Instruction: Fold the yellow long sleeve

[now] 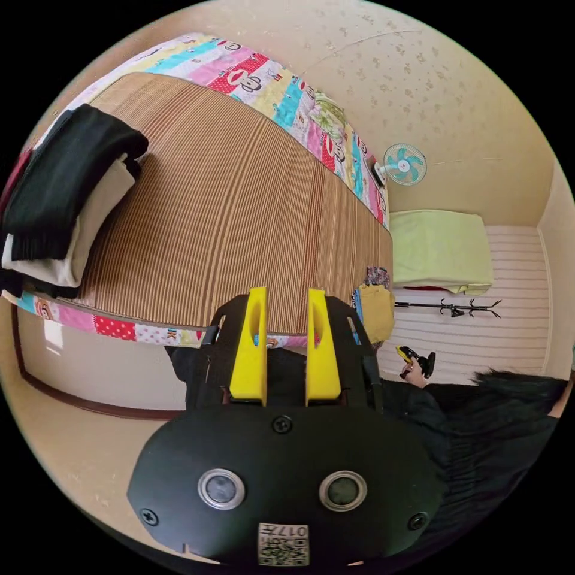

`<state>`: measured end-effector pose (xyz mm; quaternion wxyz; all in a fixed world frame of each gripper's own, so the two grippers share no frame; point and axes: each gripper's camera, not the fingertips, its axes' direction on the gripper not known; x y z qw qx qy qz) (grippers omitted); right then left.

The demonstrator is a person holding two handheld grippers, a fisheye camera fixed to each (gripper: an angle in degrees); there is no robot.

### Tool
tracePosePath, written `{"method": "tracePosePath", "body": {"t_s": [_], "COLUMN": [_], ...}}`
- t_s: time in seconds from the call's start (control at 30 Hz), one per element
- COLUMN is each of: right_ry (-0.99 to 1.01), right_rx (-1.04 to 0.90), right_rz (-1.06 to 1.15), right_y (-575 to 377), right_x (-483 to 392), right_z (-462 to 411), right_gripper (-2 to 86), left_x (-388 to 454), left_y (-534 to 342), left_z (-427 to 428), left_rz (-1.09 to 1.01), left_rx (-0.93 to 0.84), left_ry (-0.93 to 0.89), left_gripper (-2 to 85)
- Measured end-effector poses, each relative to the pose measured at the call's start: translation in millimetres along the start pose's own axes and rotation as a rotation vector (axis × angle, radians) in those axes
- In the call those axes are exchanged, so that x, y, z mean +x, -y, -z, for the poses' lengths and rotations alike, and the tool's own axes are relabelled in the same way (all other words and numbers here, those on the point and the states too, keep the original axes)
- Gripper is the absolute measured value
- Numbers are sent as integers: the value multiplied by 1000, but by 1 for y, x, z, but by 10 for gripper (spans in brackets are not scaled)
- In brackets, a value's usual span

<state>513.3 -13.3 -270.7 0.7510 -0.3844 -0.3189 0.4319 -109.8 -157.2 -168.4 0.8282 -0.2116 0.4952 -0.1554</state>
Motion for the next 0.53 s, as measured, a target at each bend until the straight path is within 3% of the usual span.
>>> {"method": "tracePosePath", "body": {"t_s": [0.2, 0.33, 0.47, 0.53], "right_ry": [75, 176, 165, 167], "right_rx": [16, 72, 24, 21], "right_rz": [328, 573, 712, 734], "right_y": [-87, -140, -179, -193], "right_x": [-195, -315, -391, -407], "right_z": [-38, -42, -52, -55], "right_gripper": [14, 47, 73, 82], "left_x": [-85, -147, -201, -249], "left_y": [65, 130, 155, 168], "left_z": [104, 130, 140, 108], "left_rz": [67, 113, 189, 325], "left_rx": [238, 252, 283, 88], "left_ry": [278, 487, 513, 363], "left_gripper": [108, 116, 128, 131]}}
